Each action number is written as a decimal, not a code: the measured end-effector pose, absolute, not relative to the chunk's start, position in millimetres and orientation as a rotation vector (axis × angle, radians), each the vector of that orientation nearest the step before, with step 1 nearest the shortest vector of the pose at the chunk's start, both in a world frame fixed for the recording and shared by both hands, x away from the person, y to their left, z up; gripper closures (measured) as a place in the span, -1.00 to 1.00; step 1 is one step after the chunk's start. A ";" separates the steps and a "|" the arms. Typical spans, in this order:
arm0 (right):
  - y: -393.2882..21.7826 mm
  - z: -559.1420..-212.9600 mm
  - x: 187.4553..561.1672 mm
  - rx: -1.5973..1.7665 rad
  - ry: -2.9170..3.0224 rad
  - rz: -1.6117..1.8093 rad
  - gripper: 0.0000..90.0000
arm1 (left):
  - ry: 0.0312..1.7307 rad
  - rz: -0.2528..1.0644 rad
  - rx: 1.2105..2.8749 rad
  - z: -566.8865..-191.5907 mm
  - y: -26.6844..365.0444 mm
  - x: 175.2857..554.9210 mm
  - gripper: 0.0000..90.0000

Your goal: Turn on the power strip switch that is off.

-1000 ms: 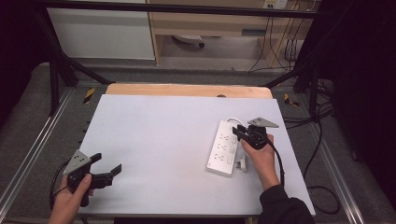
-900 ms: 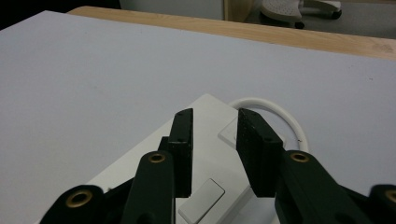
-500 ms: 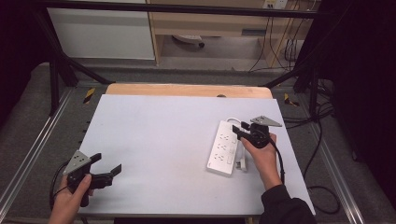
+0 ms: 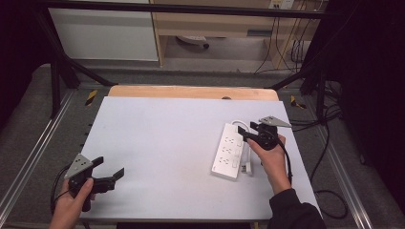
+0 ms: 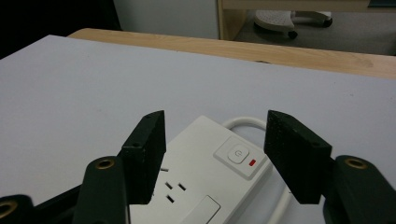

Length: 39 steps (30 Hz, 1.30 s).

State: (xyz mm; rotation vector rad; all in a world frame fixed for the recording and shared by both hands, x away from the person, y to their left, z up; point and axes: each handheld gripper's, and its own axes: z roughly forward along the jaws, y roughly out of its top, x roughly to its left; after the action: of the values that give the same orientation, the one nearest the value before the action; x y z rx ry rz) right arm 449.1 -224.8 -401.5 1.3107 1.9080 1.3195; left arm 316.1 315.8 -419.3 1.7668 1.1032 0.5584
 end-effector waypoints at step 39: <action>-265.1 -371.9 381.6 1.176 1.742 1.296 -0.92 | 1.107 0.568 1.775 -420.2 315.2 315.5 -0.87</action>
State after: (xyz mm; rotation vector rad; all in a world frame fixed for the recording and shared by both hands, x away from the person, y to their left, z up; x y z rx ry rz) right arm 381.6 -265.1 -371.9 1.1755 1.7416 1.2957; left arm 315.5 315.2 -420.2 1.7746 1.1070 0.5684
